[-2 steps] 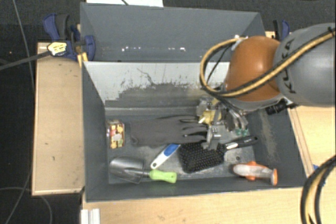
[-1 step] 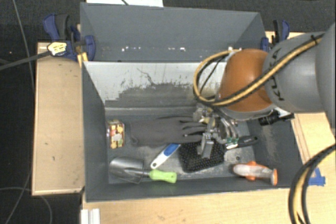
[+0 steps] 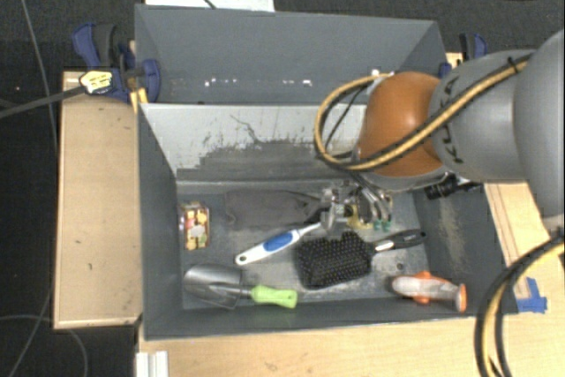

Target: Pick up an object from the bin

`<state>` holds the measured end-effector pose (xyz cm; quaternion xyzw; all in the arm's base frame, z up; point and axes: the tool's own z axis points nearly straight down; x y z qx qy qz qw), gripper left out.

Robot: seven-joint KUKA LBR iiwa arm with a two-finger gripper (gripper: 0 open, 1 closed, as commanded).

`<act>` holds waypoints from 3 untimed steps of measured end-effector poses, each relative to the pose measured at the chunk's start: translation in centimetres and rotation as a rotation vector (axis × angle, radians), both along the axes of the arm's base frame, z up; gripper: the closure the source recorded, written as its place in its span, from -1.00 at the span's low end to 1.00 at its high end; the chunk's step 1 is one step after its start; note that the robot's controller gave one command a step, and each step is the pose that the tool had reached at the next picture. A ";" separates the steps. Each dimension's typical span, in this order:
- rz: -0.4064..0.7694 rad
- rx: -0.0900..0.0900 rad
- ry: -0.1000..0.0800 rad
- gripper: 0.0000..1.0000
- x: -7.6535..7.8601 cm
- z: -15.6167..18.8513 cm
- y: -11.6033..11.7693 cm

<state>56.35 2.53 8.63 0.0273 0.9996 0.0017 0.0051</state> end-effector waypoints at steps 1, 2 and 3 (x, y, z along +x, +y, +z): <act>0.000 0.000 0.000 1.00 0.0 0.0 0.0; 0.004 0.001 -0.004 1.00 -0.2 0.9 1.9; 0.013 0.000 -0.006 1.00 -0.1 2.5 0.3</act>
Offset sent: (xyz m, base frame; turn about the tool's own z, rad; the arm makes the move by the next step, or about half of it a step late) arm -0.0032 0.0182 0.0082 -0.0025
